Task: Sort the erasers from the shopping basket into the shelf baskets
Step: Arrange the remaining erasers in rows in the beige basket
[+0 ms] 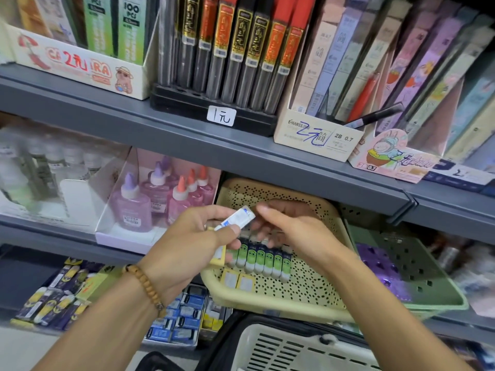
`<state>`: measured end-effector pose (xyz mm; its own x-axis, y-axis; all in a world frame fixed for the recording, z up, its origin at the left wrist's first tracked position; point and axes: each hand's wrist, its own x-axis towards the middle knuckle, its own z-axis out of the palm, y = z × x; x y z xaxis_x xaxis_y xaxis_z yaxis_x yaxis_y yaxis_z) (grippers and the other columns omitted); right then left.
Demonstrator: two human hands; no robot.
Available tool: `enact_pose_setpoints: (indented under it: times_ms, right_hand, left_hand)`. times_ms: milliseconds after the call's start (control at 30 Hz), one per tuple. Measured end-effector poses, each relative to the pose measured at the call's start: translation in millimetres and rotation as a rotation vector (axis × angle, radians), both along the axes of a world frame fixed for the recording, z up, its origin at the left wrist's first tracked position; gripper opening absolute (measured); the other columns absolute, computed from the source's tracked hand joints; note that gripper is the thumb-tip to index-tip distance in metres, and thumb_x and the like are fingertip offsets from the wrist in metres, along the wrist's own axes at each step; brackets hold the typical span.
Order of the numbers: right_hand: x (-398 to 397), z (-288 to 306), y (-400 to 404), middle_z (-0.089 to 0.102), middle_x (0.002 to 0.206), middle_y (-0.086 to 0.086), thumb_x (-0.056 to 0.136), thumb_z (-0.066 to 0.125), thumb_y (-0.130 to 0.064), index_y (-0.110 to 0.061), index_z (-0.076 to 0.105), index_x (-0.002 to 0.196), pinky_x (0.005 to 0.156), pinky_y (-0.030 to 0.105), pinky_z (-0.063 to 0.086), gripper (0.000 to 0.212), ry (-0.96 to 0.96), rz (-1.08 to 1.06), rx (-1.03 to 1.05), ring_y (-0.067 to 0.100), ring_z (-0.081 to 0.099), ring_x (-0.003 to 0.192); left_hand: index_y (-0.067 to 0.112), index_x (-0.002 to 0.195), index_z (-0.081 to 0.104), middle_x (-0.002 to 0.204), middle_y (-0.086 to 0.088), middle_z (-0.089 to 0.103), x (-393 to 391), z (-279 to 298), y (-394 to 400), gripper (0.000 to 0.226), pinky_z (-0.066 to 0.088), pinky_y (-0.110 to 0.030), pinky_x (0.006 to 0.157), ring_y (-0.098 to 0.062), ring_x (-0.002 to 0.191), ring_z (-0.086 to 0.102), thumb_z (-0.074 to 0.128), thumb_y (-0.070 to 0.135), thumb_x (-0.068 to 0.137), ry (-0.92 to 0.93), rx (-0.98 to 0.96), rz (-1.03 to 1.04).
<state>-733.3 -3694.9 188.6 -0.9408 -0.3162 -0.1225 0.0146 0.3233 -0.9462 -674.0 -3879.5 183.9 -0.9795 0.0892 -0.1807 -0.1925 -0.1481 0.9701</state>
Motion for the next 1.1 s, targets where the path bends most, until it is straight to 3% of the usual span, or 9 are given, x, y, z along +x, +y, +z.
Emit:
enact_pose_setpoints:
  times_ms: [167,267,333,433,567,667,767,967,1100]
  right_hand:
    - [6,6,-7,0.073,0.076,0.008,0.093,0.063,-0.009,-0.010,0.073,0.085,0.053,0.021,0.052,0.013,-0.064,-0.020,-0.181,0.014,0.064,0.061]
    - [-7,7,18,0.074,0.080,0.014,0.092,0.062,-0.007,-0.010,0.074,0.080,0.050,0.023,0.052,0.018,-0.165,-0.247,-0.313,0.015,0.065,0.057]
    - [-20,-1,35,0.075,0.076,0.012,0.093,0.062,-0.010,-0.009,0.072,0.089,0.049,0.022,0.052,0.010,-0.169,-0.389,-0.147,0.013,0.065,0.054]
    - [-42,-23,48,0.072,0.066,0.006,0.096,0.061,-0.013,-0.012,0.071,0.092,0.045,0.020,0.051,0.012,-0.129,-0.491,0.200,0.008,0.062,0.047]
    - [-61,-45,48,0.073,0.080,0.006,0.098,0.056,-0.009,-0.018,0.069,0.096,0.052,0.020,0.053,0.016,-0.160,-0.380,0.386,0.012,0.067,0.063]
    - [-68,-49,47,0.073,0.085,0.007,0.096,0.055,-0.008,-0.012,0.070,0.092,0.064,0.029,0.058,0.017,-0.107,-0.294,0.531,0.016,0.069,0.075]
    - [-61,-42,43,0.070,0.085,-0.005,0.095,0.054,-0.020,-0.021,0.071,0.083,0.063,0.020,0.047,0.021,0.073,-0.204,0.787,0.011,0.064,0.080]
    - [-13,-9,6,0.076,0.088,0.002,0.092,0.065,-0.033,-0.020,0.072,0.098,0.064,0.024,0.054,0.016,-0.050,-0.078,-0.027,0.014,0.071,0.074]
    - [14,-3,-9,0.072,0.079,0.005,0.090,0.069,-0.014,-0.012,0.071,0.098,0.060,0.020,0.055,0.008,-0.064,0.097,-0.075,0.011,0.064,0.063]
  left_hand:
    - [0.015,0.096,0.073,0.084,-0.004,0.070,-1,2,8,0.031,0.053,-0.023,0.060,-0.011,0.074,0.066,0.061,-0.010,0.084,-0.047,0.032,-0.056]
    - [0.011,0.108,0.063,0.110,-0.015,0.066,-2,0,7,0.054,0.055,-0.037,0.084,-0.019,0.096,0.070,0.042,-0.029,0.078,-0.108,0.125,-0.021]
    - [0.010,0.115,0.057,0.114,-0.018,0.065,-2,-1,5,0.054,0.052,-0.045,0.095,-0.021,0.100,0.070,0.041,-0.030,0.082,-0.106,0.150,-0.009]
    - [0.009,0.119,0.056,0.104,-0.017,0.072,0,1,2,0.043,0.056,-0.043,0.087,-0.024,0.096,0.071,0.051,-0.020,0.087,-0.062,0.123,0.001]
    - [0.007,0.113,0.061,0.096,-0.017,0.073,2,2,-4,0.034,0.057,-0.023,0.058,-0.028,0.079,0.074,0.066,-0.007,0.083,-0.011,0.049,0.057]
    - [0.003,0.109,0.064,0.086,-0.012,0.075,0,2,-9,0.029,0.056,-0.021,0.055,-0.025,0.074,0.074,0.070,-0.001,0.081,-0.012,0.042,0.102]
    - [0.003,0.100,0.069,0.078,-0.010,0.076,-1,1,-9,0.021,0.056,-0.019,0.053,-0.021,0.070,0.074,0.073,0.004,0.080,0.002,-0.002,0.130]
    - [0.010,0.085,0.072,0.070,-0.002,0.074,-1,-1,0,0.008,0.055,-0.018,0.053,-0.018,0.067,0.073,0.074,0.004,0.080,0.046,-0.104,0.119]
    - [0.014,0.085,0.071,0.066,0.006,0.072,3,-4,7,0.009,0.054,-0.017,0.055,-0.010,0.063,0.071,0.076,0.009,0.080,0.102,-0.217,0.096]
